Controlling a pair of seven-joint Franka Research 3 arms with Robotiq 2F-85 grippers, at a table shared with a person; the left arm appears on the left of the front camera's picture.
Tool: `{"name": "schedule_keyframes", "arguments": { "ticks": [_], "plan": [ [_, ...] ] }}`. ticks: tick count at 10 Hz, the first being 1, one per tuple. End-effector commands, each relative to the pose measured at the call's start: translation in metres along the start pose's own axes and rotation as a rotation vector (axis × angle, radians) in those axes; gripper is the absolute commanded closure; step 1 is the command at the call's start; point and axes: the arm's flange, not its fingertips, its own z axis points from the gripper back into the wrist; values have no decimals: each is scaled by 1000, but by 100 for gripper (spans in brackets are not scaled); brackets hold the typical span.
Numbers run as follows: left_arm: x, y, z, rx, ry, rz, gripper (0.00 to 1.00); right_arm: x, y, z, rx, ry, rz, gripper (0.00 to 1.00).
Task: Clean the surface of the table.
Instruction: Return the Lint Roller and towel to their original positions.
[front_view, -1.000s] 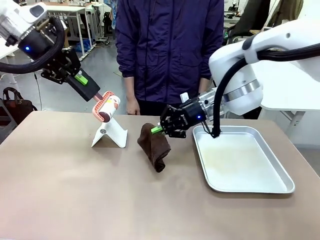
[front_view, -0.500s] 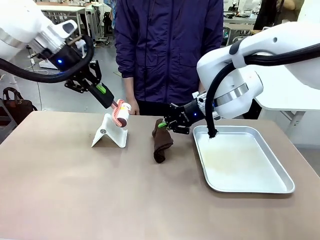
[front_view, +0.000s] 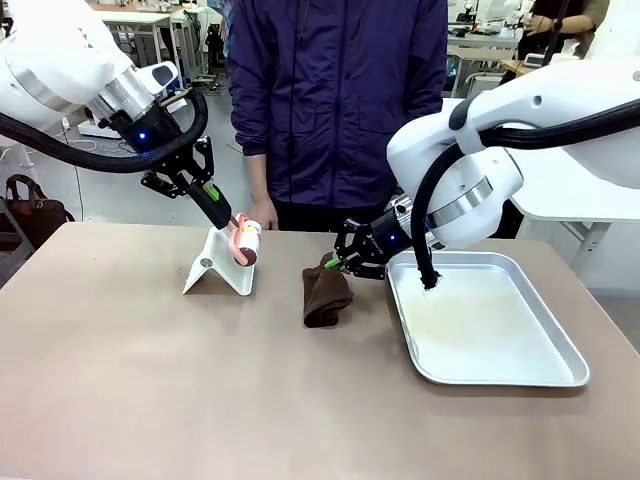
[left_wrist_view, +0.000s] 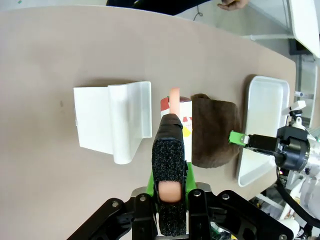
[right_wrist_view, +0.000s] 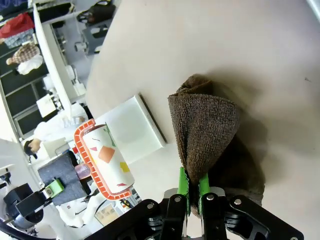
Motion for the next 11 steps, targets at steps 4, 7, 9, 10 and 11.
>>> {"name": "schedule_keyframes", "arguments": {
  "ticks": [4, 7, 9, 10, 11],
  "plan": [
    [8, 3, -18, 43, -17, 30, 78, 8, 6, -4, -153, 0, 33, 91],
    [12, 11, -23, 48, -15, 33, 78, 9, 7, -4, -196, 7, 62, 91],
    [15, 16, -26, 50, -19, 39, 78, 9, 7, -3, -220, 11, 85, 91],
    [17, 18, -31, 59, -15, 41, 78, 9, 8, -4, -217, 15, 89, 91],
    [19, 19, -34, 64, -11, 40, 78, 8, 8, -5, -217, 20, 93, 91]
  ]
}}
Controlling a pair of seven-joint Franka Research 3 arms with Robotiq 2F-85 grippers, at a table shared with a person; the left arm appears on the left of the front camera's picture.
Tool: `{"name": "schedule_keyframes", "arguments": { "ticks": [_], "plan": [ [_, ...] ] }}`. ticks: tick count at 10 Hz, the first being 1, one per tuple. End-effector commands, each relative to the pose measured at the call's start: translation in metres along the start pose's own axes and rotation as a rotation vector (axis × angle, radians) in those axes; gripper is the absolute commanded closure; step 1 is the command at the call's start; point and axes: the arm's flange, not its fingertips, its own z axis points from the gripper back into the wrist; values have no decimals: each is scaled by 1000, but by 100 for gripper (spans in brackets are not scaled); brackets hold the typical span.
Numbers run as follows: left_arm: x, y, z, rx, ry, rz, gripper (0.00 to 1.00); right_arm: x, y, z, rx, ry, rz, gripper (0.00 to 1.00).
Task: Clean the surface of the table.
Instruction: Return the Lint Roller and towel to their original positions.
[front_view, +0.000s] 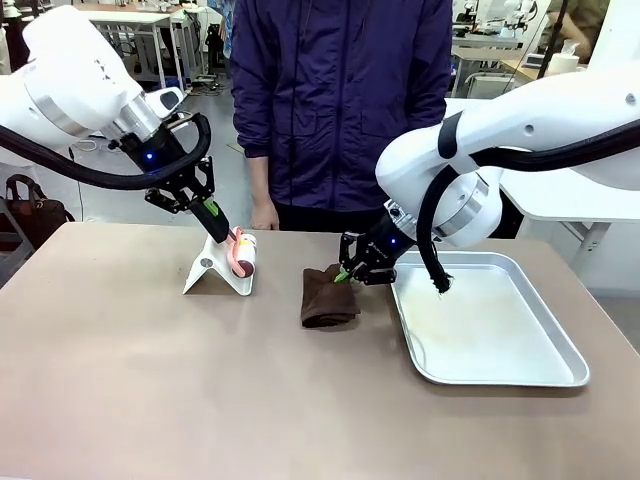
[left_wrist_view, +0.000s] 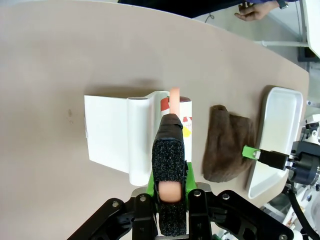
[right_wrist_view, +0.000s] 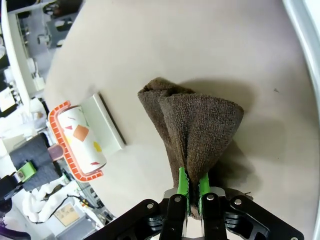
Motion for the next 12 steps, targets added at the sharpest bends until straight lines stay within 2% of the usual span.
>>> {"name": "schedule_keyframes", "arguments": {
  "ticks": [1, 12],
  "plan": [
    [7, -3, -2, 31, -4, 3, 78, 4, 7, 1, -13, 8, -15, 91],
    [-1, -4, -27, 112, 8, -20, 78, 3, 7, -2, 12, 58, 5, 91]
  ]
}}
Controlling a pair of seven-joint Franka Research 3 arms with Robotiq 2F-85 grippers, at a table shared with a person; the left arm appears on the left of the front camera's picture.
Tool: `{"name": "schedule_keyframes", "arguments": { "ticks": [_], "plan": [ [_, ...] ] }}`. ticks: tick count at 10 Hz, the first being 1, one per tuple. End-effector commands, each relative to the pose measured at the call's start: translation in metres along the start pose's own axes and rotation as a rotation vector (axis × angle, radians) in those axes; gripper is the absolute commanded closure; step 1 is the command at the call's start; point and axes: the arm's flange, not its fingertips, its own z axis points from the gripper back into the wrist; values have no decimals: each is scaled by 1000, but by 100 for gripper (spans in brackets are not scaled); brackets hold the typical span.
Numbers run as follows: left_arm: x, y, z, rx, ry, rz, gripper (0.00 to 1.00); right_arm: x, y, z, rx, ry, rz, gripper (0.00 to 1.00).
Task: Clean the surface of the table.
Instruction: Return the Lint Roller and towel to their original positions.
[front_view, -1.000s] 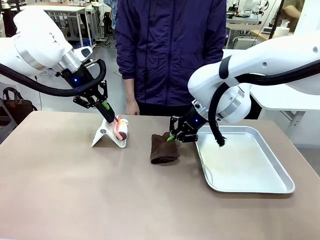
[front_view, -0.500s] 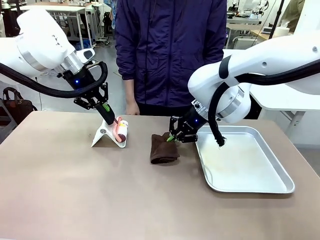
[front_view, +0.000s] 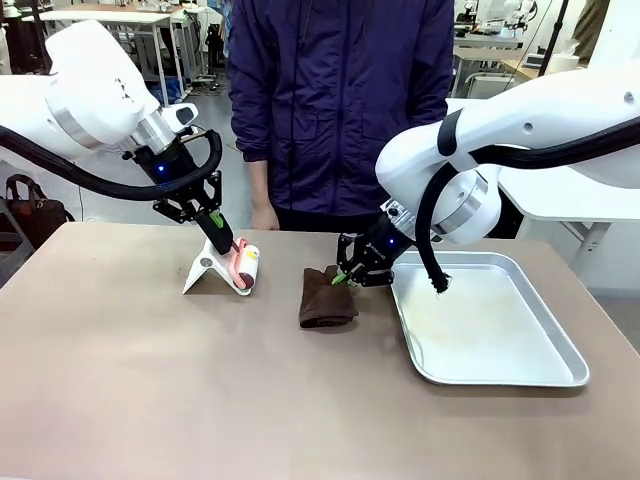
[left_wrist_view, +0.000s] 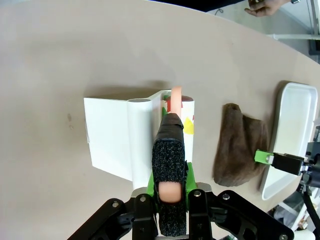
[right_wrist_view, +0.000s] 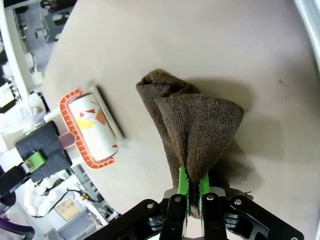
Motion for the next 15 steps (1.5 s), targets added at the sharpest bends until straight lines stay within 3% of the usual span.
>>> {"name": "schedule_keyframes", "arguments": {
  "ticks": [1, 3, 5, 6, 7, 8, 10, 11, 12, 15],
  "plan": [
    [-1, 0, -4, 59, -6, 19, 78, 4, 4, 0, 16, 18, 4, 91],
    [-1, -1, -5, 60, -4, 18, 78, 6, 3, 0, 12, 28, 0, 91],
    [-1, -1, -4, 61, -4, 24, 72, 7, 2, 0, 7, 37, -5, 85],
    [0, -2, -4, 62, 3, 21, 17, 7, 1, -1, -2, 56, -8, 32],
    [0, -1, -4, 74, 5, 19, 15, 7, 1, -1, 5, 51, -9, 31],
    [0, -1, -2, 76, -1, 23, 0, 7, 1, -1, 6, 49, -8, 0],
    [0, 2, 3, 67, -14, 35, 0, 8, 1, -1, 12, 50, -7, 0],
    [0, 4, 7, 67, -17, 39, 0, 8, 1, -1, 13, 51, -5, 5],
    [1, 6, 11, 66, -23, 41, 0, 8, 1, -1, 8, 53, 0, 0],
    [-3, 20, 29, 43, -34, 59, 0, 6, 0, 1, -57, 83, 21, 0]
  ]
}}
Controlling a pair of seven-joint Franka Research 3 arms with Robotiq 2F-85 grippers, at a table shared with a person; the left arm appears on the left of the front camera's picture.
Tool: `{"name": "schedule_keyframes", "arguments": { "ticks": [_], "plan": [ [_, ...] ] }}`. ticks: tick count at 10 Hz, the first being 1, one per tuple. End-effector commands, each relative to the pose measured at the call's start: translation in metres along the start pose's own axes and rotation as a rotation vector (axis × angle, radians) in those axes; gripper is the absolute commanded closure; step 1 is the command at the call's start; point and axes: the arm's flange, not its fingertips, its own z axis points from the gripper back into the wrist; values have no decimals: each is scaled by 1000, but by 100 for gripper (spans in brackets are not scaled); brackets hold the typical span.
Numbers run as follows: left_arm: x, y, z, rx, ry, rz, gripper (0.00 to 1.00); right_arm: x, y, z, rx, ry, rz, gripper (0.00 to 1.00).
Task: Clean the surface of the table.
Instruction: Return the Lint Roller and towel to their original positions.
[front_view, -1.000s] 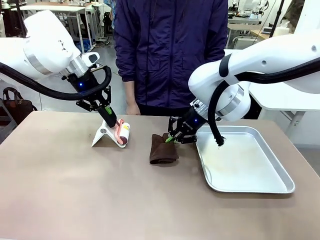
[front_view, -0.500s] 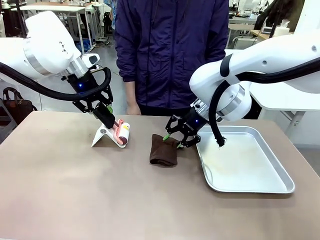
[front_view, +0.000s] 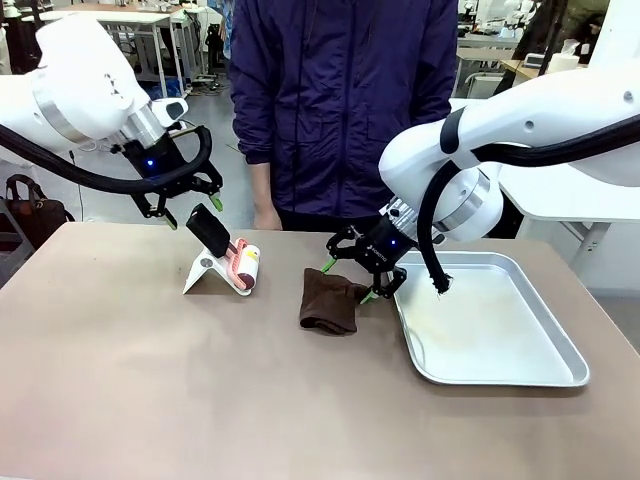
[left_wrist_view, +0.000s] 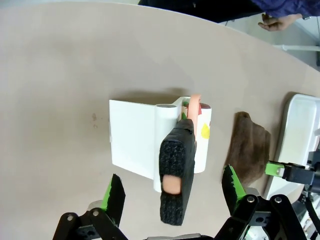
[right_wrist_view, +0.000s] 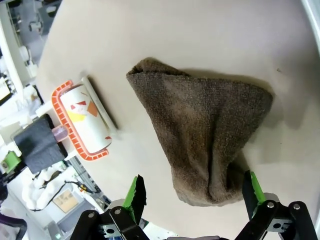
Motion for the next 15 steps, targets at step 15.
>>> {"name": "schedule_keyframes", "arguments": {
  "ticks": [15],
  "plan": [
    [-94, 238, 71, -1077, -410, 313, 0, -58, -131, 180, 820, -136, 153, 0]
  ]
}}
